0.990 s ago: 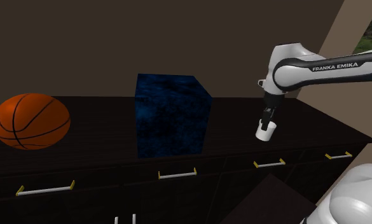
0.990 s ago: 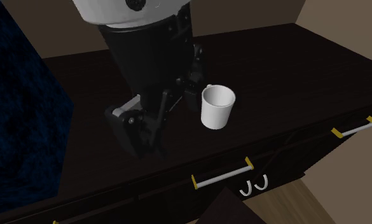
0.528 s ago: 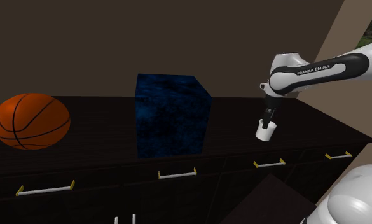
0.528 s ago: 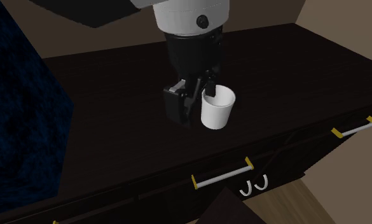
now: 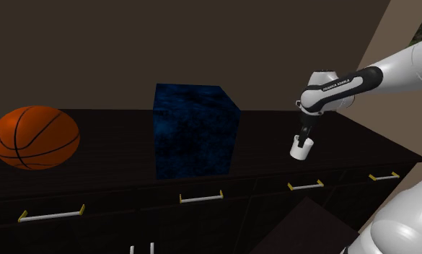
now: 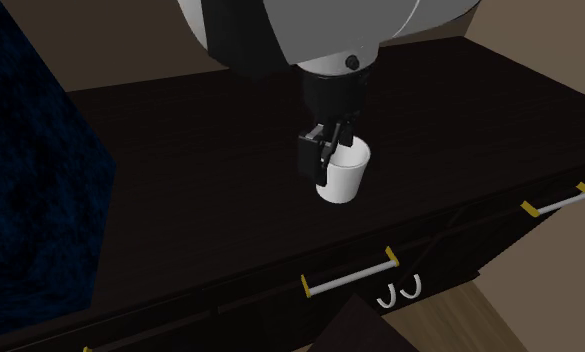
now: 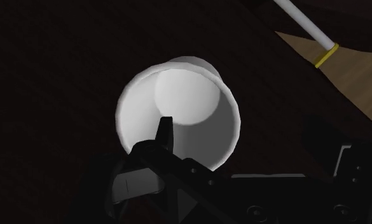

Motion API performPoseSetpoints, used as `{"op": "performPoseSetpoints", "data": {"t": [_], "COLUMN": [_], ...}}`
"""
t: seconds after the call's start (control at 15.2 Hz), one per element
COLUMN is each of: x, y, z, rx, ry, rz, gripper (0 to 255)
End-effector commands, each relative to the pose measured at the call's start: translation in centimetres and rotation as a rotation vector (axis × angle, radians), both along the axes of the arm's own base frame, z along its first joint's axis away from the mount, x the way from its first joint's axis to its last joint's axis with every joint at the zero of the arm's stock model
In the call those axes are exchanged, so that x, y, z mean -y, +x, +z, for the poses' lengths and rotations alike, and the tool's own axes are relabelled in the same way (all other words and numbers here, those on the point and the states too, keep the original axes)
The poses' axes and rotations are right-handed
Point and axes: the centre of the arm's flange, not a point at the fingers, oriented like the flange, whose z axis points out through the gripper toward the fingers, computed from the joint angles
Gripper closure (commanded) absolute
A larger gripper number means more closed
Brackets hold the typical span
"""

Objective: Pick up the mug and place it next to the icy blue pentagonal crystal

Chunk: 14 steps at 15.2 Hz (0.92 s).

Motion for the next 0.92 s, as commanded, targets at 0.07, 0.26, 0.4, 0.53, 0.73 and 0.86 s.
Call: {"op": "performPoseSetpoints", "data": {"t": [0.07, 0.26, 0.4, 0.53, 0.73, 0.86], "x": [0.2, 0.4, 0.4, 0.4, 0.4, 0.4], "y": [0.0, -0.1, -0.1, -0.1, -0.1, -0.1], "z": [-1.6, -3.4, -3.4, -3.4, -3.4, -3.4], "rx": [0.001, 0.001, 0.001, 0.001, 0.001, 0.001], "ry": [0.0, 0.0, 0.0, 0.0, 0.0, 0.0], "rz": [0.0, 0.0, 0.0, 0.0, 0.0, 0.0], "gripper": [0, 0, 0, 0, 0, 255]}}
